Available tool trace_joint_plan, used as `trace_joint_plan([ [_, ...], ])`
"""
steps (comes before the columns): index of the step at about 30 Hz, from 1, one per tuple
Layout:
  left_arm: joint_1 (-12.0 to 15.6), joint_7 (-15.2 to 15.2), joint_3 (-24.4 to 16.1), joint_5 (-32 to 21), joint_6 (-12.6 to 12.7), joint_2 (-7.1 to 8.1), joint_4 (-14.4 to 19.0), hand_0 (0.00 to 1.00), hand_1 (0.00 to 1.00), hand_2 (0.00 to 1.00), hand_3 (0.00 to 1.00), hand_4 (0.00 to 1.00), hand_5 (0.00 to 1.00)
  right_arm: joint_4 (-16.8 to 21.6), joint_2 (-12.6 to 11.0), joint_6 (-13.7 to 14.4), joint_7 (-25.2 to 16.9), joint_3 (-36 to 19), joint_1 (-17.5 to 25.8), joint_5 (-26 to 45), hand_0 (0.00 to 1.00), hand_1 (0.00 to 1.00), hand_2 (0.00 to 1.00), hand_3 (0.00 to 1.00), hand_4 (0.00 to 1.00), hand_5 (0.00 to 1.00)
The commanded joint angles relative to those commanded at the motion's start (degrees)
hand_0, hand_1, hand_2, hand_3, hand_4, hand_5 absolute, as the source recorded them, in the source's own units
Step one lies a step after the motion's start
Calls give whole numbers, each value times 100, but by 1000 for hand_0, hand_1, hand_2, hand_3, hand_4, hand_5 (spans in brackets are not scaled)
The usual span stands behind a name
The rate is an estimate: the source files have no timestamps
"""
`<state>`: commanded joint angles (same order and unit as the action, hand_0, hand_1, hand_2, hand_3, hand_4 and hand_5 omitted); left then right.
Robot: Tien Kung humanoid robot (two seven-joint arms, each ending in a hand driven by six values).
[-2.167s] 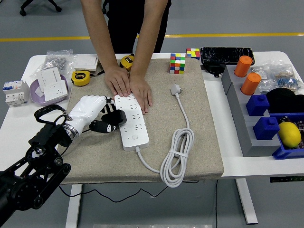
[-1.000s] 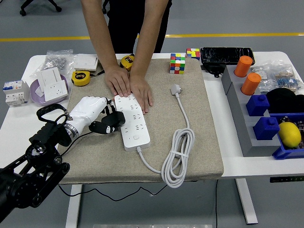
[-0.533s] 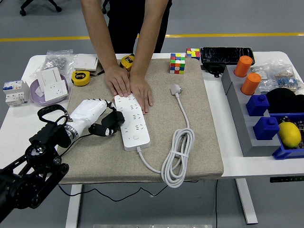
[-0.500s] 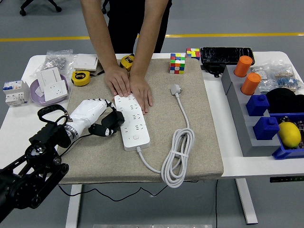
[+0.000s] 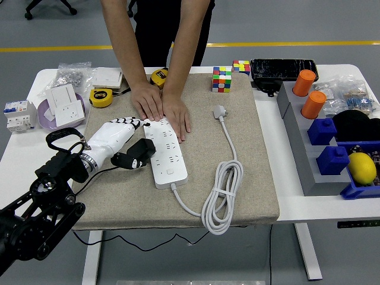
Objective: Pick up the plug,place it near the board,insert it into the board,press the button
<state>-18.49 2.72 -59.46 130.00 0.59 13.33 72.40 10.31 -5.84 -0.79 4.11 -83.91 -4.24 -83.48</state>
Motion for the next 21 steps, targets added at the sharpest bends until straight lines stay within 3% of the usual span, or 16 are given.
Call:
trace_joint_plan([
  [3,50,23,-102,0,-148,-5,166,909,990,960,917,998,300,0,2,7,0,12,0,9,975,745,721,736,998,671],
  [4,91,38,-175,0,-224,-17,270,982,998,998,986,998,730,0,4,13,-1,15,-2,8,970,744,722,742,998,685],
  [6,179,62,-287,-223,-237,-46,433,982,998,998,986,998,730,0,6,22,-9,25,-4,15,970,744,722,742,998,685],
  [9,417,109,-484,-791,30,-157,740,982,998,998,986,998,730,0,13,28,-8,16,-3,8,970,744,722,742,998,685],
  [10,537,184,-553,-1013,197,-233,877,967,998,998,991,998,998,0,16,30,-11,17,3,9,965,745,725,745,998,712],
  [16,1230,737,-529,-2410,1108,-560,1558,998,998,998,982,998,998,0,35,30,-9,-32,36,-35,964,745,725,744,998,714],
  [21,1568,791,-334,-3322,1272,-677,1669,998,998,998,982,998,998,0,43,36,-31,13,30,9,964,745,725,744,998,714],
])
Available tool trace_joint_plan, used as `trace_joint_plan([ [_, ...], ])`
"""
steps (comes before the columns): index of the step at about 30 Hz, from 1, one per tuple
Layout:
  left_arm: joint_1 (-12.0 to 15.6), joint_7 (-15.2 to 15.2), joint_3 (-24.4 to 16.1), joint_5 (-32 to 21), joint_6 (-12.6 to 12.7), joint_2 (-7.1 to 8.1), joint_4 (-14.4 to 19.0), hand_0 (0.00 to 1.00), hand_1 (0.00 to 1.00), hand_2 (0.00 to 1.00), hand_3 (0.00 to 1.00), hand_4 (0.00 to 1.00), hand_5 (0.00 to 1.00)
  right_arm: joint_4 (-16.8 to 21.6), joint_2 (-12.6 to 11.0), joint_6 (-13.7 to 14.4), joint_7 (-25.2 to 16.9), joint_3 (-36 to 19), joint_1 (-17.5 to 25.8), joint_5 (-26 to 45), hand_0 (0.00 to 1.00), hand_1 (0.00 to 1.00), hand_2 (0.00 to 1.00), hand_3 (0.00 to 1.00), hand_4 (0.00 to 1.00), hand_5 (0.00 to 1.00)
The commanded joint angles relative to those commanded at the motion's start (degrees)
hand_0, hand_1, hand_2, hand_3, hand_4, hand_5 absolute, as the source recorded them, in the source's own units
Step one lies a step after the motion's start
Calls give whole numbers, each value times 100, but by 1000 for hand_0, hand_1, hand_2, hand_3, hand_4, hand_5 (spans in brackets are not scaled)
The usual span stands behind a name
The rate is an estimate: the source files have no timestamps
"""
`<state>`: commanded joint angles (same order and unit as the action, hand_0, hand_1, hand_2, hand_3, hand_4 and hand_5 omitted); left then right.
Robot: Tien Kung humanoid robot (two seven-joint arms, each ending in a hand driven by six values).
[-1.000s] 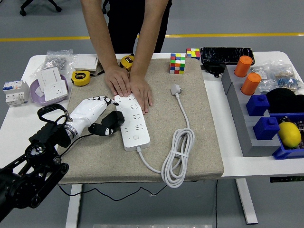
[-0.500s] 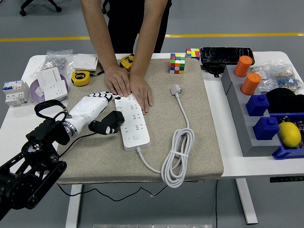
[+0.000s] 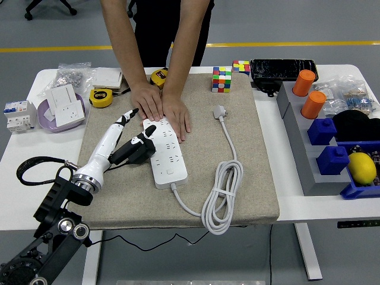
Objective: Pick up the plug,place it near the board,insert it into the board,press the button
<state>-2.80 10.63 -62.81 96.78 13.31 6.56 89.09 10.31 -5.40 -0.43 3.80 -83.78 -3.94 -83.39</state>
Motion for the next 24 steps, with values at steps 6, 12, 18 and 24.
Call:
trace_joint_plan([
  [6,209,-212,231,-1185,48,-91,-54,998,998,998,988,998,998,0,-3,5,-5,35,-8,14,956,745,725,744,998,714],
  [12,272,-218,229,-1039,-57,-96,-156,998,998,998,984,998,998,0,-5,-1,8,10,7,-33,954,744,725,744,998,714],
  [18,276,-218,213,-840,-109,-85,-184,998,998,998,978,998,998,0,-9,-2,9,25,20,-34,955,745,723,744,998,714],
  [24,264,-169,258,-564,-190,-67,-231,998,998,998,973,998,998,0,-9,-3,8,56,32,-18,953,743,724,744,998,712],
])
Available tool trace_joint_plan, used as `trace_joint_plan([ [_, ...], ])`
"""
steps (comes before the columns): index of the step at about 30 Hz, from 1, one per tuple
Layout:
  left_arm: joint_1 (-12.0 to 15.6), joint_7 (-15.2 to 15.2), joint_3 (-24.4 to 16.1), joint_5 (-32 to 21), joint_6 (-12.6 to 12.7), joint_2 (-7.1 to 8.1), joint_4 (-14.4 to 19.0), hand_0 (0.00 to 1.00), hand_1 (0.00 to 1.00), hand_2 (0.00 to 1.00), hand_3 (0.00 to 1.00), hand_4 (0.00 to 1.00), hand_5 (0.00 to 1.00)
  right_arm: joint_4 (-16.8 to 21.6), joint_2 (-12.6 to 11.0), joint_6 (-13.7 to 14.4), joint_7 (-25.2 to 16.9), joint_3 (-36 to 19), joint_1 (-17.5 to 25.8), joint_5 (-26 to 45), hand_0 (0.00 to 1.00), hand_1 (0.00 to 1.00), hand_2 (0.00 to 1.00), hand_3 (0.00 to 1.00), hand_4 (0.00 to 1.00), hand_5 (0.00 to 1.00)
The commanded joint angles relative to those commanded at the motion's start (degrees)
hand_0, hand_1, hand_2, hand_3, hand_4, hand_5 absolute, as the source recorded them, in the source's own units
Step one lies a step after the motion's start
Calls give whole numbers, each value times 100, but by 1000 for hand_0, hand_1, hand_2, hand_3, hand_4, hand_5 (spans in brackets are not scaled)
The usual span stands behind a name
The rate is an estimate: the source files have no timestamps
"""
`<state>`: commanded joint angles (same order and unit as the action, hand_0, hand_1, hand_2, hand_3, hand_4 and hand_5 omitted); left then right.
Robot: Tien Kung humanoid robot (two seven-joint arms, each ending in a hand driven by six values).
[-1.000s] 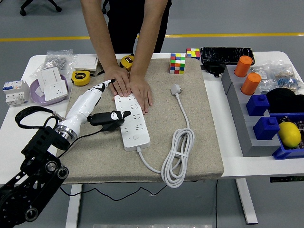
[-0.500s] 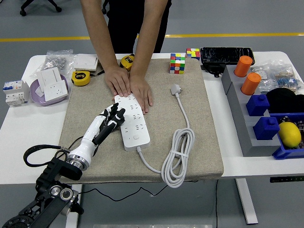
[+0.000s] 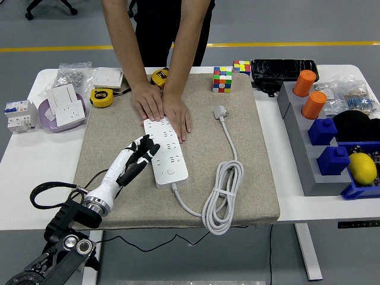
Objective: Pick up the plug,place it near the board,insert it into the board,press the button
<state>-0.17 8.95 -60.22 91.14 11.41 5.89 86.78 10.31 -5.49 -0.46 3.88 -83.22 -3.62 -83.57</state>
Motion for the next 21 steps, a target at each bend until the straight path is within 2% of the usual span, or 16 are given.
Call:
trace_joint_plan([
  [14,-293,37,437,592,-130,161,-90,998,998,988,954,998,998,0,-9,-1,2,-10,-23,9,947,741,723,743,998,706],
  [21,-390,43,470,915,-123,216,-58,998,998,985,950,998,998,0,-7,1,-2,-5,-26,28,947,742,723,744,998,704],
])
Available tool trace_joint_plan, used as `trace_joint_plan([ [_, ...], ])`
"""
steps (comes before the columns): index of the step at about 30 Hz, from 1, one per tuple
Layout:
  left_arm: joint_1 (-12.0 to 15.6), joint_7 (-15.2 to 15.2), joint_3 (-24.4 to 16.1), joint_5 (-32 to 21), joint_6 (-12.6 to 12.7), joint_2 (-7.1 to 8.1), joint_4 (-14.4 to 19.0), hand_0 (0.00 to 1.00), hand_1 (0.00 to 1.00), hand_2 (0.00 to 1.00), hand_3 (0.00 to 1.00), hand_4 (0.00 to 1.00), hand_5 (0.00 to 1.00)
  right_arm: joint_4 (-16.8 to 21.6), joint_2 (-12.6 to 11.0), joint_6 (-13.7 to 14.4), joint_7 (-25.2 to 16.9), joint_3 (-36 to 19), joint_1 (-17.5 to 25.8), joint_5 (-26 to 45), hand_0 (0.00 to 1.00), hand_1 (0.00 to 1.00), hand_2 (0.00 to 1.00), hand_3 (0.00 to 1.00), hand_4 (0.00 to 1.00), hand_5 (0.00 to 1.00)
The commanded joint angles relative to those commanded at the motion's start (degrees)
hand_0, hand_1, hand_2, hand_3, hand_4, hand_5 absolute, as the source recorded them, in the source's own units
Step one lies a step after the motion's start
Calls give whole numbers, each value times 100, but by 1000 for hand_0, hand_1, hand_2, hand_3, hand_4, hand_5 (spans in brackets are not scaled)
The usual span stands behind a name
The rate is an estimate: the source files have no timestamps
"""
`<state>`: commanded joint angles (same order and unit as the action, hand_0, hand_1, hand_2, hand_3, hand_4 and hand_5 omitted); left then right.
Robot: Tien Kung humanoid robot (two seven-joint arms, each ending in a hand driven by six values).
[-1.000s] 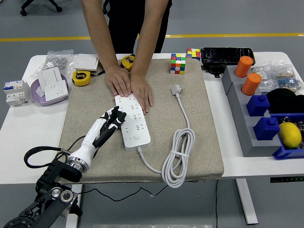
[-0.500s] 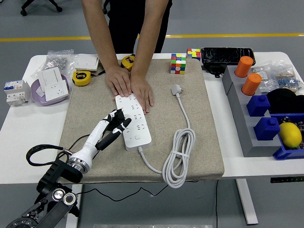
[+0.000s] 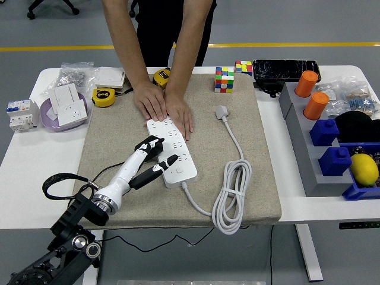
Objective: Pick up the plug,place it near the board,insert it into the board,press the button
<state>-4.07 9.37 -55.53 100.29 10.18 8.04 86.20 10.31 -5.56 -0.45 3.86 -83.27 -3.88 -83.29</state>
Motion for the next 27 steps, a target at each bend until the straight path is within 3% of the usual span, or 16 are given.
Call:
trace_joint_plan([
  [11,-85,69,-59,620,-110,80,86,998,998,983,943,998,998,0,0,1,-3,0,-14,20,944,741,723,744,998,702],
  [23,-318,242,327,1523,-360,259,242,998,998,979,939,998,998,0,-5,0,0,-10,-9,13,942,740,723,743,998,701],
  [27,-315,279,360,1728,-328,250,265,998,998,979,939,998,998,0,-11,6,-8,30,-21,42,942,740,723,743,998,701],
])
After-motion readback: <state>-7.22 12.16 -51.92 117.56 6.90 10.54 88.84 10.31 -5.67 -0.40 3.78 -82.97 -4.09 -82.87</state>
